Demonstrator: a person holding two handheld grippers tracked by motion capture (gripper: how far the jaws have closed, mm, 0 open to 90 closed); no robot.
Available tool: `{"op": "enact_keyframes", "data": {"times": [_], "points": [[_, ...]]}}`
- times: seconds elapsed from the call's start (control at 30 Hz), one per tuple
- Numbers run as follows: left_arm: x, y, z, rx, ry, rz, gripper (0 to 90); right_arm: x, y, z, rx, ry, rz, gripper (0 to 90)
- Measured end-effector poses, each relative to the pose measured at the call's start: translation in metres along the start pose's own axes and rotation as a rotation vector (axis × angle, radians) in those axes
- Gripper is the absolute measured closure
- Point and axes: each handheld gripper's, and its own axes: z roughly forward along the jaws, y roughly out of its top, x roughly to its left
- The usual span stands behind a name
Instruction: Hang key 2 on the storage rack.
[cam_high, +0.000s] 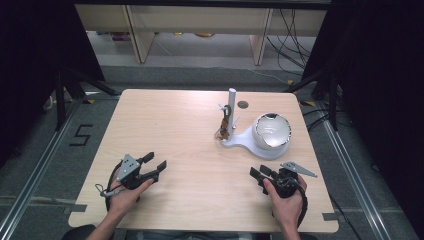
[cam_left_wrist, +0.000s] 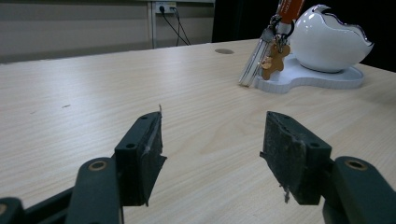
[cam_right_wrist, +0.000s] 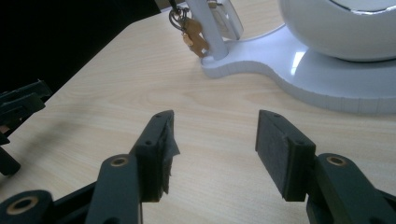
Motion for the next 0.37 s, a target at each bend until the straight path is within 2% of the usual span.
{"op": "enact_keyframes", "data": {"times": [0.03,0.1,0.13,0.17,0.2,0.23,0.37], "points": [[0.0002,-0.0002,0.0004,-0.002,0.002,-0.001,36.8,-0.0024,-0.0002,0.0005,-0.007,-0.001,-0.032,47.5],[0.001,-0.0011,0.0022,-0.016,0.001,-0.012,36.4,-0.0043,-0.0007,0.0013,-0.014,-0.005,-0.053,47.4],[0.0012,-0.0011,0.0022,-0.018,0.003,-0.014,36.4,-0.0034,-0.0006,0.0008,-0.011,-0.003,-0.045,47.4],[0.0014,-0.0012,0.0022,-0.02,0.001,-0.015,36.3,-0.0002,-0.0013,0.0002,0.001,0.005,0.001,47.3],[0.0012,-0.0007,0.001,-0.009,0.008,-0.013,36.4,-0.0034,-0.0009,0.0008,-0.014,-0.002,-0.047,47.2],[0.0017,-0.0011,0.0022,-0.019,0.0,-0.015,36.1,-0.0024,-0.0015,0.0013,-0.017,-0.002,-0.032,47.2],[0.0024,-0.001,0.0025,-0.015,0.003,-0.024,36.0,-0.0034,-0.0009,0.0011,-0.017,-0.002,-0.051,47.1]]}}
